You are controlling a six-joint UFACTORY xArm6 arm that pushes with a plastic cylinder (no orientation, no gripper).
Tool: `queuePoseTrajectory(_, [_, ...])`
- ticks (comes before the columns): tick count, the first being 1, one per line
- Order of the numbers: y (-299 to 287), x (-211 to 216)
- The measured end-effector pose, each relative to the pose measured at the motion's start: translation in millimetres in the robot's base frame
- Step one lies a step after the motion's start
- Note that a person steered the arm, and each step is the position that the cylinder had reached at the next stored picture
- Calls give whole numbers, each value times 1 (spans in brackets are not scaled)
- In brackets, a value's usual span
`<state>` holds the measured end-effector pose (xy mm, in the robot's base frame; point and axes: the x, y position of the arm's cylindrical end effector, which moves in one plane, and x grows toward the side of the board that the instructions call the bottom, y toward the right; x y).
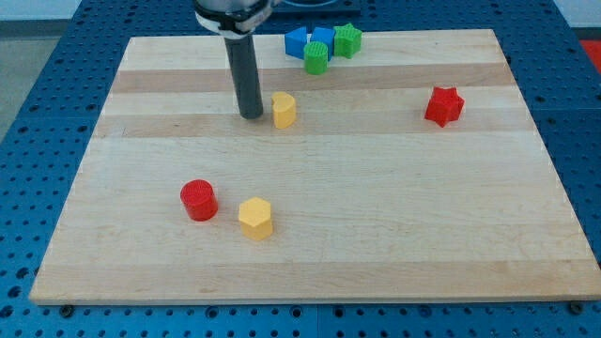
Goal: Move the yellow heart closer to the red star
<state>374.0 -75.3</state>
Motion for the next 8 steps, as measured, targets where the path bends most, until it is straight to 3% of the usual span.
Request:
queuePoseTrajectory(1, [46, 14])
queuePoseTrajectory(3, [19, -14])
queuePoseTrajectory(6, [185, -10])
queuePoseTrajectory(7, [203, -9])
queuePoseTrajectory(8, [167, -11])
